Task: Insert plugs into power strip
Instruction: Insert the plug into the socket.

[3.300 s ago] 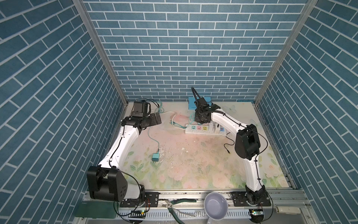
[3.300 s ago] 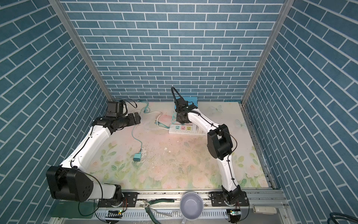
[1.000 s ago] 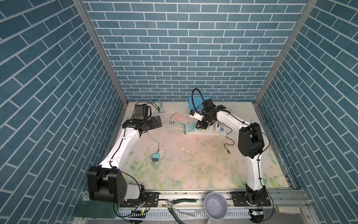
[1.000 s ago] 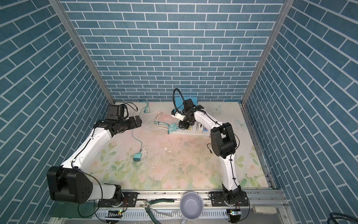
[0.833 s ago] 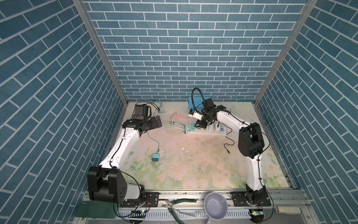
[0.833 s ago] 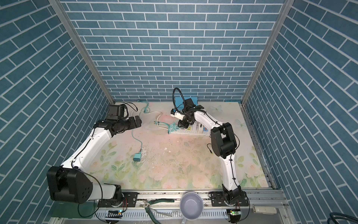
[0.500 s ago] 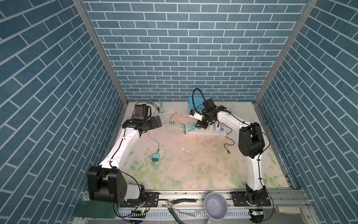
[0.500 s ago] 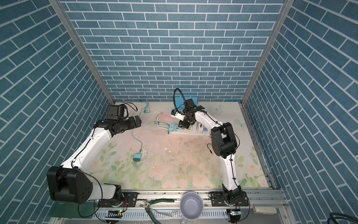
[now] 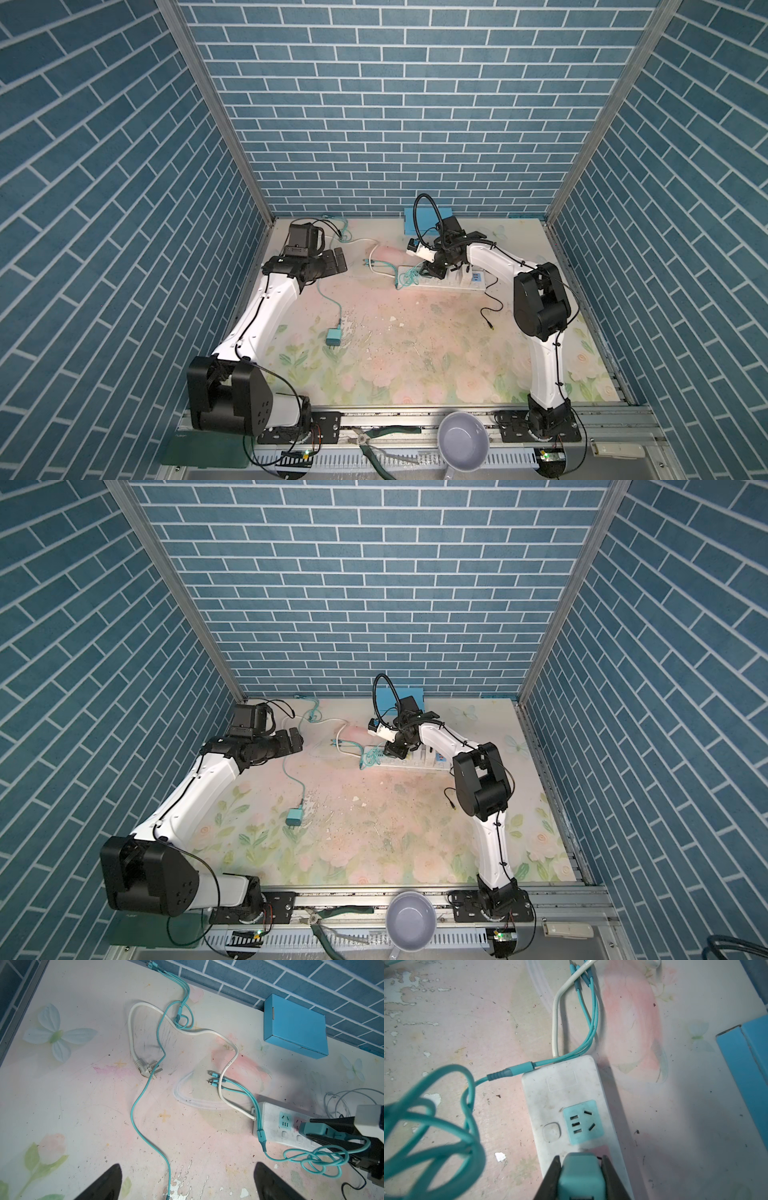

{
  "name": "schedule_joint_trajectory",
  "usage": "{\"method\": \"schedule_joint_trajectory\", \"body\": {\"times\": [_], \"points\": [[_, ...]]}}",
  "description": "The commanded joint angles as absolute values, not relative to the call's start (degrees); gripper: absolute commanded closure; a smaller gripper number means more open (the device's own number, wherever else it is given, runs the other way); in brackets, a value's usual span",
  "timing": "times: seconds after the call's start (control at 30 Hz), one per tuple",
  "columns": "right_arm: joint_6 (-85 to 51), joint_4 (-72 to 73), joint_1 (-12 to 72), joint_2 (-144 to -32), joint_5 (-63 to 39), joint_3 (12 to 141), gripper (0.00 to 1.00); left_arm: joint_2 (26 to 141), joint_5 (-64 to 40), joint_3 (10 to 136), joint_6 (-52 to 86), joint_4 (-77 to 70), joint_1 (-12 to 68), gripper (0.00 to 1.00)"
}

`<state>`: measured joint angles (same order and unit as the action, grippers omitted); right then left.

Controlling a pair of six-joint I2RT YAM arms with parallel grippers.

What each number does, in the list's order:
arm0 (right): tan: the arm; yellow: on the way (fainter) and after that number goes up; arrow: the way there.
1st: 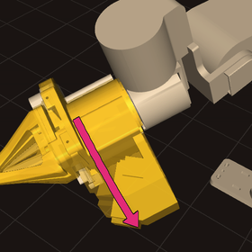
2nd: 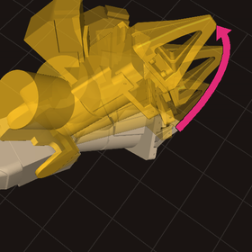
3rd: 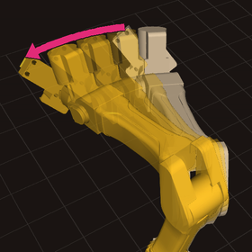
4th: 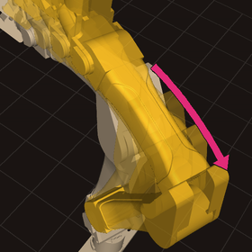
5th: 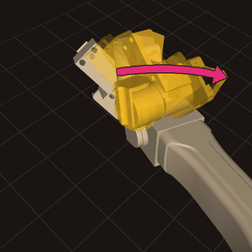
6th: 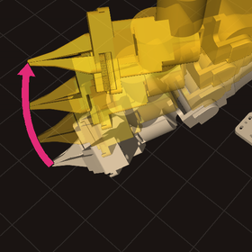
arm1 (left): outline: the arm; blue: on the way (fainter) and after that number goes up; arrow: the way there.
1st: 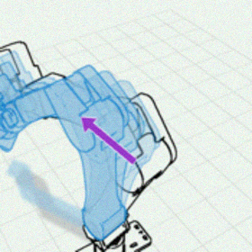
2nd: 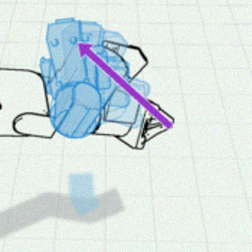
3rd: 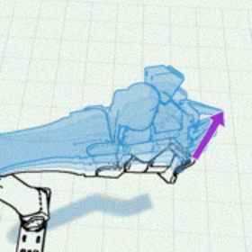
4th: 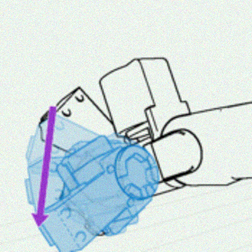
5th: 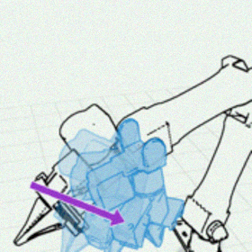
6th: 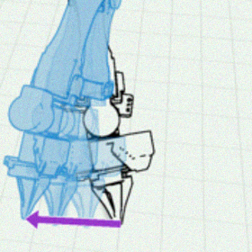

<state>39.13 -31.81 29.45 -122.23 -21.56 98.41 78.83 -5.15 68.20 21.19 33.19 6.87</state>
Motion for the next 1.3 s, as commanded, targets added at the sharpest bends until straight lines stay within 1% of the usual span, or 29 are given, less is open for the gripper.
{"method": "schedule_joint_trajectory", "body": {"times": [0.0,0.23,0.53,0.63,0.83,0.93,1.07,1.27], "points": [[43.3,-32.4,28.7,-120.9,-20.7,97.0,1.00,78.9,-4.2,69.1,21.3,34.3,6.5,0.00],[44.3,-32.6,28.2,-120.2,-20.1,94.3,1.00,79.3,-3.8,69.0,21.6,34.1,6.5,0.00],[46.0,-32.9,28.2,-121.7,-20.5,94.2,1.00,78.9,-3.1,69.2,21.5,34.6,6.5,0.00],[48.1,-37.3,28.7,-122.7,-17.5,95.9,1.00,78.8,-2.8,69.1,21.5,34.5,6.5,0.00],[50.1,-38.2,28.9,-123.4,-11.0,95.8,1.00,78.7,-2.6,69.2,21.8,34.2,6.5,0.00],[50.8,-37.4,29.0,-123.8,-10.6,94.9,1.00,78.7,-1.8,69.4,21.6,34.0,6.5,0.00],[49.6,-38.6,29.0,-123.9,-12.4,96.5,1.00,79.0,-0.8,69.4,21.5,33.5,6.5,0.00],[48.8,-38.3,28.4,-122.9,-19.8,95.5,1.00,79.8,-0.2,71.0,22.1,34.8,6.5,0.00]]}}
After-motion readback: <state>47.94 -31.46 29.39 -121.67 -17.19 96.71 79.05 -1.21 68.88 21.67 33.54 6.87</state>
